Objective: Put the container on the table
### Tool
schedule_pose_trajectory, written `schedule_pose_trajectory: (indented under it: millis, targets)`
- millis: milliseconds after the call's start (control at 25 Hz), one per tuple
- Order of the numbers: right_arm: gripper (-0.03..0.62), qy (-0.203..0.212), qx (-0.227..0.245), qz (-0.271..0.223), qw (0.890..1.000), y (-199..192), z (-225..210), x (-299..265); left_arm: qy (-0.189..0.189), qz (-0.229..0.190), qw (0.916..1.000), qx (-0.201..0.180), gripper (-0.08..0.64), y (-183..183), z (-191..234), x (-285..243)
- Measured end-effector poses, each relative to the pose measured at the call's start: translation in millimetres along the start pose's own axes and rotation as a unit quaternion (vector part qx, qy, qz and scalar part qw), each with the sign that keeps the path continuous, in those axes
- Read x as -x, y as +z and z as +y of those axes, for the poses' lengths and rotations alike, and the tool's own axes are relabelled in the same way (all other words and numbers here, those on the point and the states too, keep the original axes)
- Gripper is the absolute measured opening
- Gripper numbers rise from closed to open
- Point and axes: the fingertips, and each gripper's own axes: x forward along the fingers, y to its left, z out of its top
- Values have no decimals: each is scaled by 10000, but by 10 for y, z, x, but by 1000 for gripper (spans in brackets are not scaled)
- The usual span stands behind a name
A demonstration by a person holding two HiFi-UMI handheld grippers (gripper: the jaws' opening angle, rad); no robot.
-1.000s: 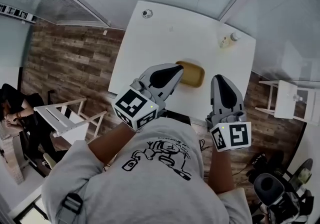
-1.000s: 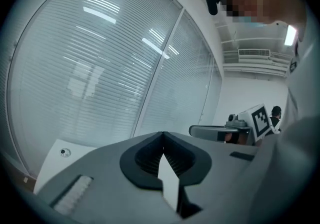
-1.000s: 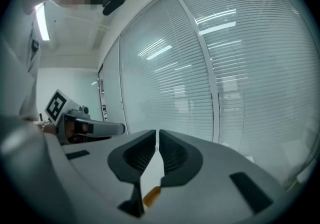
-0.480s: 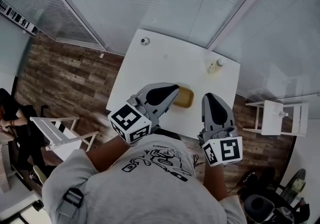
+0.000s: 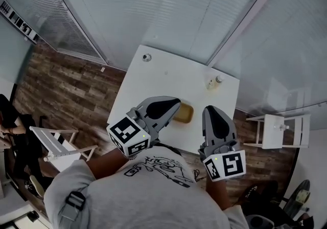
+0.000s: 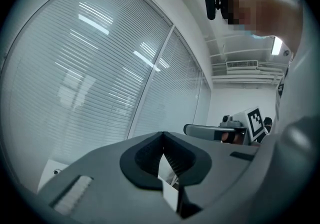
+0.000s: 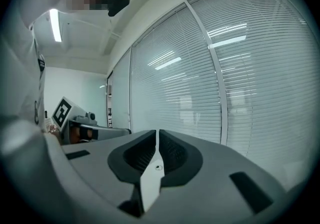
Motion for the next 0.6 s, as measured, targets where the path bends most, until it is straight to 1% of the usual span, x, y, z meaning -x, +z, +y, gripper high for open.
schedule_pose_trajectory:
  millis: [200, 600]
  targets:
    - [20, 27, 78, -72, 9999, 52, 20, -10, -25, -49, 10000, -12, 5, 39, 19, -39]
    - [20, -104, 66, -133, 9998, 97, -156, -57, -62, -17, 9999, -101, 5, 102, 49, -220]
